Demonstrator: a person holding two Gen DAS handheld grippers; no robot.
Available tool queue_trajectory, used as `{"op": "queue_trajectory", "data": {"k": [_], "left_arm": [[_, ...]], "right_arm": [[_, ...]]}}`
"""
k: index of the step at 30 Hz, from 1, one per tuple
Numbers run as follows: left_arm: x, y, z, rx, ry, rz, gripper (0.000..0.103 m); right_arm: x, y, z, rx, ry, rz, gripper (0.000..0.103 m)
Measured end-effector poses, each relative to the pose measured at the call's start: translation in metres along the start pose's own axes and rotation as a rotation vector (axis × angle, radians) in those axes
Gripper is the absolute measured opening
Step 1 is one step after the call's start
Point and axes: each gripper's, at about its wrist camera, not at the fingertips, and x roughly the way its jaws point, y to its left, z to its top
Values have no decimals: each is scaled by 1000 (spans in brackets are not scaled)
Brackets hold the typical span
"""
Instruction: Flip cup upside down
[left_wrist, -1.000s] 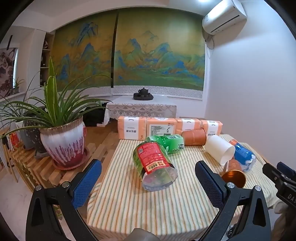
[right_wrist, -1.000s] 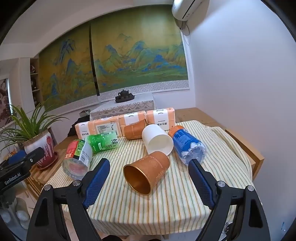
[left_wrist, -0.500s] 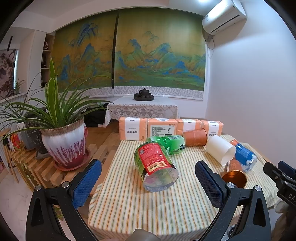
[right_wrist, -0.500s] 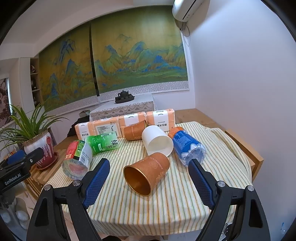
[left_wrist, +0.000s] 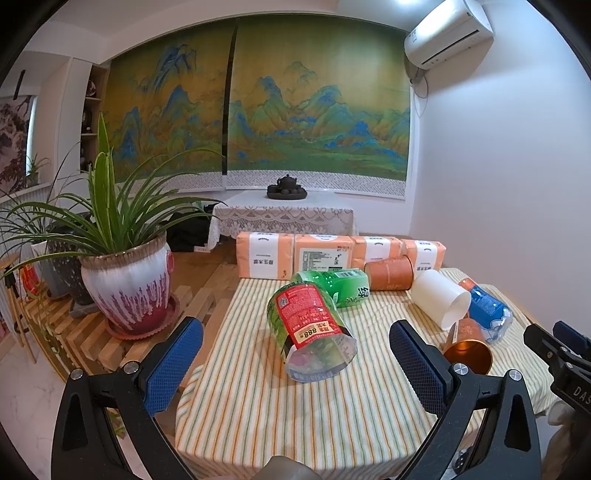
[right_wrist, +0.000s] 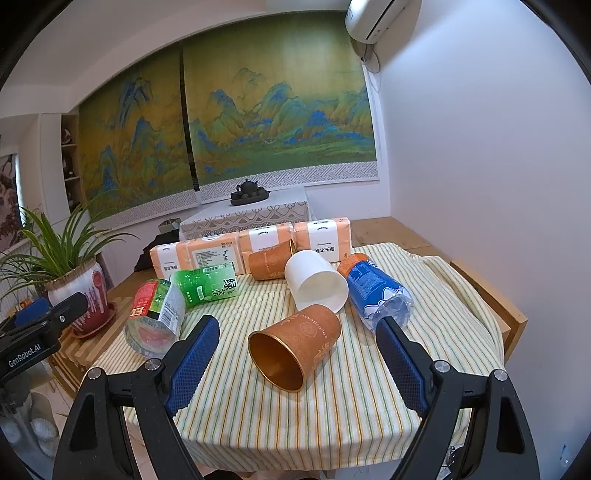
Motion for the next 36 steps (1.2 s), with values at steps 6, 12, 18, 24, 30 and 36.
{"op": "queue_trajectory", "data": {"k": [6, 12, 18, 24, 30, 36], "left_arm": [[1, -1, -1, -2, 4, 0, 102], [2, -2, -2, -2, 4, 0, 102], [4, -4, -3, -4, 11, -4, 102], [8, -7, -4, -1, 21, -16, 102], [12, -8, -4, -4, 30, -21, 102], [16, -9, -4, -3, 37, -23, 102]], "right_arm": [[1, 1, -1, -2, 6, -1, 84], [1, -1, -3, 2, 4, -4, 84], [3, -5, -3, 10, 6, -10, 84], [5, -11, -3, 15, 10, -23, 84], [8, -15, -4, 18, 14, -38, 85], [14, -22, -4, 22, 24, -62, 87]]}}
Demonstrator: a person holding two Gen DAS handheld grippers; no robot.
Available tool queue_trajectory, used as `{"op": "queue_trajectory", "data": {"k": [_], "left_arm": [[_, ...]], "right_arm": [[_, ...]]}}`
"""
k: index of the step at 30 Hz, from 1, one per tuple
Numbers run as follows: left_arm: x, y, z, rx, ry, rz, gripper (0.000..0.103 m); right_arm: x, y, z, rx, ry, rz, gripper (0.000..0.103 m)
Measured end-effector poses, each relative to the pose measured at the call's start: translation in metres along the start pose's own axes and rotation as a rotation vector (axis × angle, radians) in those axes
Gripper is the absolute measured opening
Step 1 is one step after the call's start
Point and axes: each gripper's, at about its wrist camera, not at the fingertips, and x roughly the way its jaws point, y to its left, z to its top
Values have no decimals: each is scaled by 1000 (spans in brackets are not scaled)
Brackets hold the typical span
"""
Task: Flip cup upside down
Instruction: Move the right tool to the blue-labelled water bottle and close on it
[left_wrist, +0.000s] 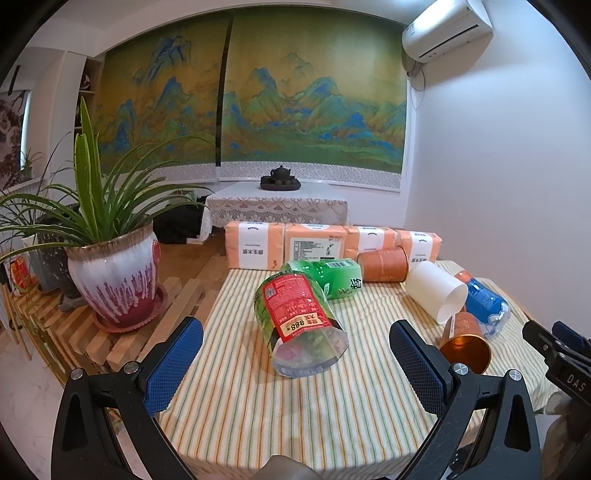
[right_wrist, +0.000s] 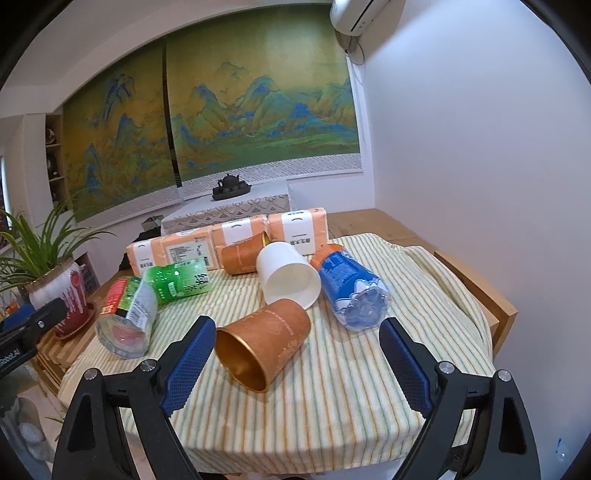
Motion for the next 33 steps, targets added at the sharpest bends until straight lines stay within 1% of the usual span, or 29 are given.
{"op": "queue_trajectory", "data": {"k": [7, 11, 22, 27, 33], "left_arm": [[7, -2, 0, 4, 11, -7, 102], [9, -4, 0, 7, 17, -8, 102], [19, -9, -1, 11, 33, -8, 102], [23, -8, -1, 10, 39, -3, 102], [25, -3, -1, 1, 45, 5, 102]], "right_arm": [[12, -20, 3, 23, 2, -42, 88], [20, -27, 6, 13, 1, -71, 88], [50, -47, 15, -1, 15, -116, 88], [65, -53, 17, -16, 31, -121, 88], [88, -64, 20, -28, 80, -109, 88]]}}
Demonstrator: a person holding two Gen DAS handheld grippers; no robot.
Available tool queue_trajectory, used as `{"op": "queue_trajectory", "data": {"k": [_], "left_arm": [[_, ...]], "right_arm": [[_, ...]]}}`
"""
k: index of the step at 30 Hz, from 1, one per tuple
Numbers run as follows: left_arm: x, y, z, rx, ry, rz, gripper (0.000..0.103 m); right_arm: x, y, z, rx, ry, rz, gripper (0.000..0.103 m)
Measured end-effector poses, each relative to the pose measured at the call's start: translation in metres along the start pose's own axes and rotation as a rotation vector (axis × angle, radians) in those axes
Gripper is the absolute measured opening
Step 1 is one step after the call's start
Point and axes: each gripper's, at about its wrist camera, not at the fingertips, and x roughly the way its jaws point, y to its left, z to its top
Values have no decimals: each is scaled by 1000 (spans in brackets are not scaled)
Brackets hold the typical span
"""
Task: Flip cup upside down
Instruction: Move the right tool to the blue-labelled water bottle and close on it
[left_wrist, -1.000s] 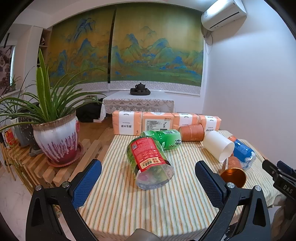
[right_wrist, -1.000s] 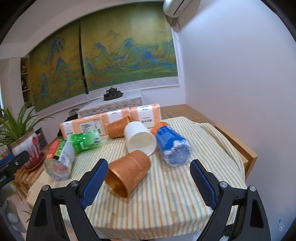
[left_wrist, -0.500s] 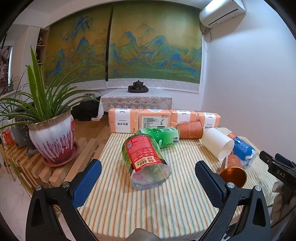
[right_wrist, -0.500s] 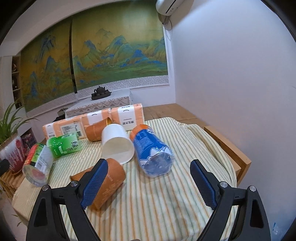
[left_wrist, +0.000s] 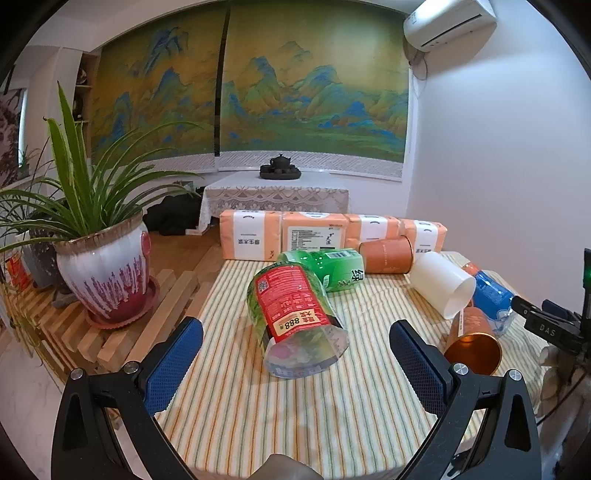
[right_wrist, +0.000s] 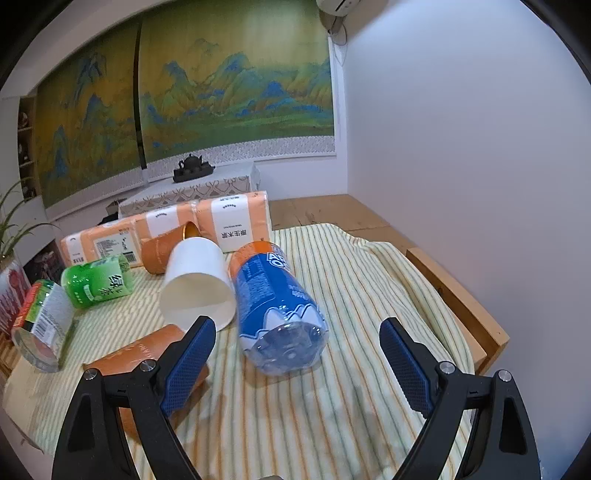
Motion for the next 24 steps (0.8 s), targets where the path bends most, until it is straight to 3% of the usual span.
{"op": "queue_trajectory", "data": {"k": [21, 24], "left_arm": [[-3, 21, 0, -19, 9, 39, 102], [-3, 21, 0, -18, 8, 42, 102]], "right_arm": [[66, -13, 21, 16, 238, 129, 88], [70, -10, 20, 2, 260, 141, 80]]}}
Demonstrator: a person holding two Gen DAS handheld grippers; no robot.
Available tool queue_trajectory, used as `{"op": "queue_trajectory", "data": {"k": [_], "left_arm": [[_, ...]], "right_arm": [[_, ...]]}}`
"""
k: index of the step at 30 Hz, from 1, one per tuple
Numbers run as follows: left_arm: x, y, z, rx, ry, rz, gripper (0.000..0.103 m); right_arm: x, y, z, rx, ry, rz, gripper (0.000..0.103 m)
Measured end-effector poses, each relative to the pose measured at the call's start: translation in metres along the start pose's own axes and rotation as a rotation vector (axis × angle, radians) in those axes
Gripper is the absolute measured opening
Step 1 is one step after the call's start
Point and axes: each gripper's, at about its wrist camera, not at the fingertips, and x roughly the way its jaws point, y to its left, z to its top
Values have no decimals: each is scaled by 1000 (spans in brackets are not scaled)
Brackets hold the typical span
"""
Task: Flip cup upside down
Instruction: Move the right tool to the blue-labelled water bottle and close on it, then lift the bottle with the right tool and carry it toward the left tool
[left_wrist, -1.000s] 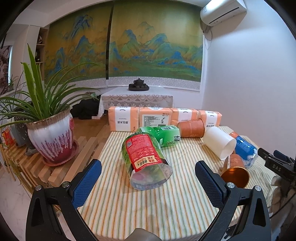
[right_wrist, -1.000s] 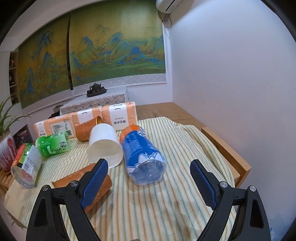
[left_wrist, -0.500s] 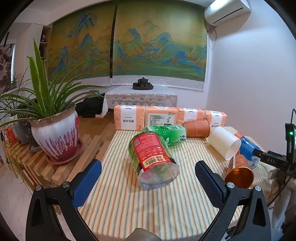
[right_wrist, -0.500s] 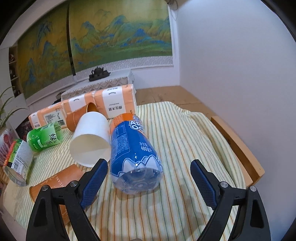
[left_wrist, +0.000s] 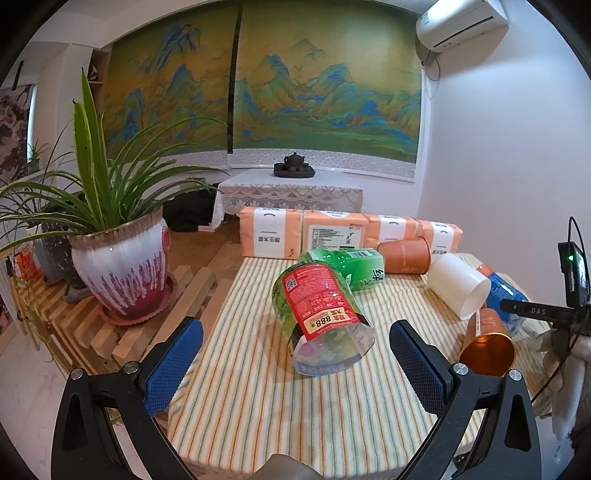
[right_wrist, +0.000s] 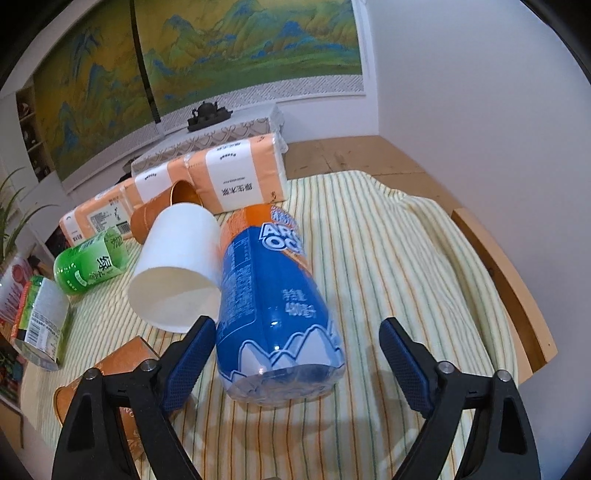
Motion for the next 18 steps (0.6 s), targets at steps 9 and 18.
{"op": "queue_trajectory", "data": {"k": [9, 18], "left_arm": [[1, 0, -1, 0, 2, 2, 102], [0, 0, -3, 1, 6, 0, 102]], "right_arm": [[-1, 4, -4, -14, -9, -11, 65], [-23, -10, -15, 48, -87, -55, 64]]}}
